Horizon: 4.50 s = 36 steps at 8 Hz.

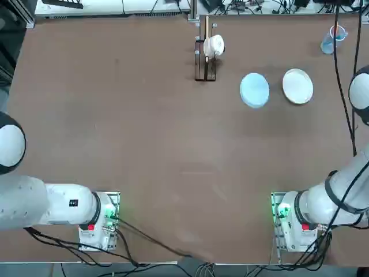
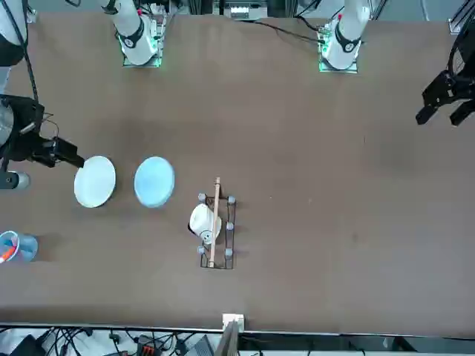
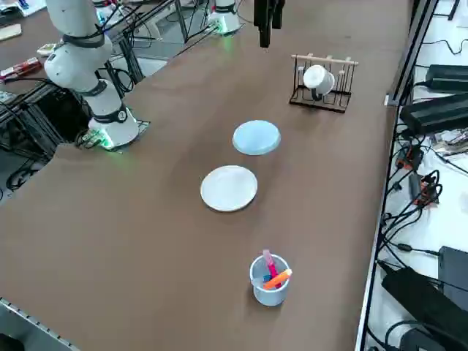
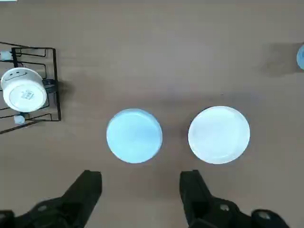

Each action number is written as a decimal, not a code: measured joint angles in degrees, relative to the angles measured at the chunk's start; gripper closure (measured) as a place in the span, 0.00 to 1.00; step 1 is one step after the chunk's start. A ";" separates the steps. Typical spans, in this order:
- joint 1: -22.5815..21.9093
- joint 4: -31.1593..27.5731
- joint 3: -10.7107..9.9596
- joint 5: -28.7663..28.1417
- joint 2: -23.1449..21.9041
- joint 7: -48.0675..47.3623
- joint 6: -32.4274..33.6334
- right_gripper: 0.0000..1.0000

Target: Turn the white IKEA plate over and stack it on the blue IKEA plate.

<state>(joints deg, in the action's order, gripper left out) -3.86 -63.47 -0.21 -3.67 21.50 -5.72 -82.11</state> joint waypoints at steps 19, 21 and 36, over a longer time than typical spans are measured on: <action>5.37 -52.70 -0.44 4.73 2.04 3.35 -50.66 0.00; 5.28 -52.62 -0.32 6.99 4.54 3.43 -52.36 0.00; 5.03 -44.15 2.09 9.01 4.05 5.34 -37.71 0.97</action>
<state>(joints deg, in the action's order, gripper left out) 1.16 -107.62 1.88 5.34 25.55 -0.38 -119.82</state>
